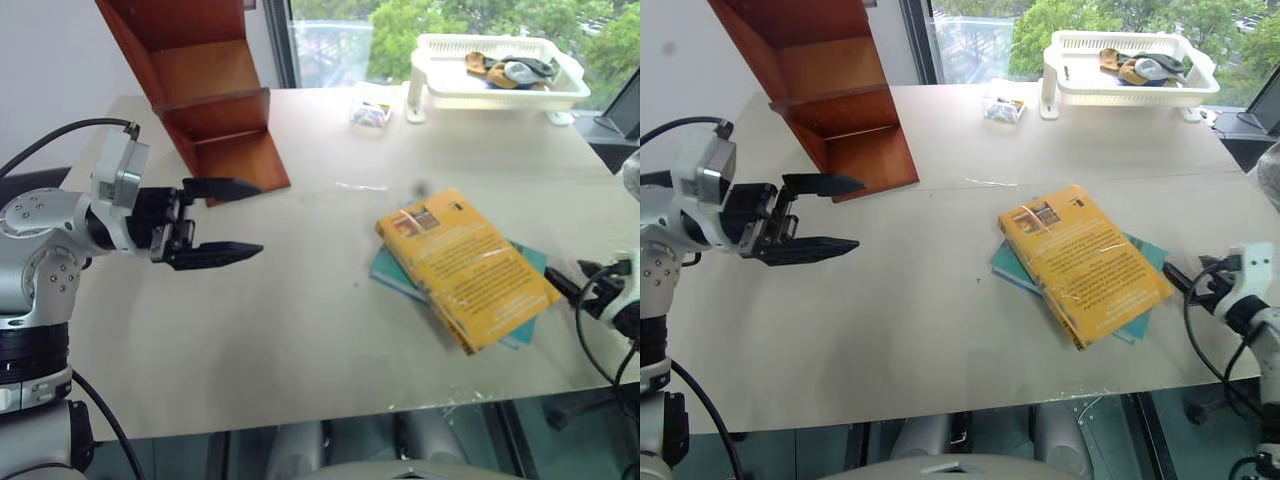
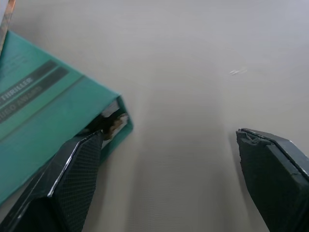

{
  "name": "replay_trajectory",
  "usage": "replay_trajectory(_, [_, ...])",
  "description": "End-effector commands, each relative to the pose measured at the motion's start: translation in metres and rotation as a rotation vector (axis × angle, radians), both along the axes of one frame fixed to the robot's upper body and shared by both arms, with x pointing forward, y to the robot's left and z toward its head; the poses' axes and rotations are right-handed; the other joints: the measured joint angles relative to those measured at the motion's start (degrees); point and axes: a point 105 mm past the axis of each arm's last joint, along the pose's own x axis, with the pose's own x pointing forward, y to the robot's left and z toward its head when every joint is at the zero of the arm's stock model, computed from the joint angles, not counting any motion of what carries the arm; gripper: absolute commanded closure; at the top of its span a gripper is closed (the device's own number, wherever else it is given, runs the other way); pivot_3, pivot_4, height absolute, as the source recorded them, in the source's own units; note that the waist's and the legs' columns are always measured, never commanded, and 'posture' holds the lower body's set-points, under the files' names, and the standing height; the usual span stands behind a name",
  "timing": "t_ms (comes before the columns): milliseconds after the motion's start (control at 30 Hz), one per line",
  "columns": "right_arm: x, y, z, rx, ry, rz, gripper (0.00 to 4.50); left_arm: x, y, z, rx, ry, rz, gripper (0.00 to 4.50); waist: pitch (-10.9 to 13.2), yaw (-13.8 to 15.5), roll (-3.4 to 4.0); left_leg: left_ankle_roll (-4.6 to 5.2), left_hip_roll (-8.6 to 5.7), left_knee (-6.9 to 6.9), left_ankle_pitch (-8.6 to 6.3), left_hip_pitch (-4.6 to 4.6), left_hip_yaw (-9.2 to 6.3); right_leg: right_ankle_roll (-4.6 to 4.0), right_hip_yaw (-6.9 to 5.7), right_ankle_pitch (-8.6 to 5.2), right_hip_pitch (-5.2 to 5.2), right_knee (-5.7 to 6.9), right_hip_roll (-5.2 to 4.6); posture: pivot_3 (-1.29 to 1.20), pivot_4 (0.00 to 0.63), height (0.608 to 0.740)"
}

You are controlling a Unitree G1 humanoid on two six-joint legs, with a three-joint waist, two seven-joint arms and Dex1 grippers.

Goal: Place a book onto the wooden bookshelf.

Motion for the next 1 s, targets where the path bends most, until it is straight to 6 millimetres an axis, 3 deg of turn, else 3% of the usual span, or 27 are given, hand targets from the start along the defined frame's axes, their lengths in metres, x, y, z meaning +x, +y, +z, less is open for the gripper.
replay_trajectory(33, [0.006,0.025,0.006,0.004,-0.020,0.081,0.02,-0.007,-0.002,0.007,0.018,-0.026,-0.029,0.03,0.0,0.0,-0.01,0.00,0.00,0.00,0.00,0.01,0.00,0.00,0.00,0.00,0.01,0.00,0.00,0.00,0.150,0.740])
replay_trajectory(333, [0.028,0.064,0.013,0.020,-0.059,0.177,0.02,-0.011,0.000,0.003,0.026,-0.007,-0.035,0.03,0.0,-0.1,-0.04,0.00,0.03,0.02,0.00,0.02,-0.01,0.00,-0.01,0.00,-0.01,0.05,0.03,0.00,0.150,0.740])
replay_trajectory(500, [0.028,0.055,0.024,-0.018,-0.091,0.152,0.02,-0.012,0.004,0.003,0.037,-0.016,-0.026,0.03,0.0,0.2,-0.05,0.00,0.02,0.02,0.00,-0.02,-0.01,0.00,-0.02,0.00,-0.02,0.02,0.02,0.00,0.150,0.740])
replay_trajectory(600, [0.024,0.046,0.042,-0.036,-0.131,0.137,0.02,-0.014,0.008,0.004,0.045,-0.017,-0.015,0.03,0.0,0.2,-0.02,0.00,0.01,0.02,0.00,-0.03,0.01,0.00,-0.02,0.00,-0.02,0.02,0.00,0.00,0.150,0.740])
replay_trajectory(733, [0.015,0.048,0.047,-0.071,-0.129,0.176,0.02,-0.014,0.012,0.004,0.050,-0.016,-0.006,0.03,0.0,0.1,-0.03,0.00,0.02,0.01,0.00,-0.02,0.00,-0.01,-0.02,0.00,-0.03,0.02,0.00,0.00,0.150,0.740])
replay_trajectory(1000, [-0.014,0.092,0.040,-0.073,-0.088,0.398,0.02,-0.007,0.026,-0.001,0.028,0.040,0.037,0.03,0.1,-0.1,-0.05,0.01,0.02,0.01,-0.01,-0.02,-0.01,0.00,-0.03,0.00,-0.02,0.02,0.00,0.00,0.150,0.740])
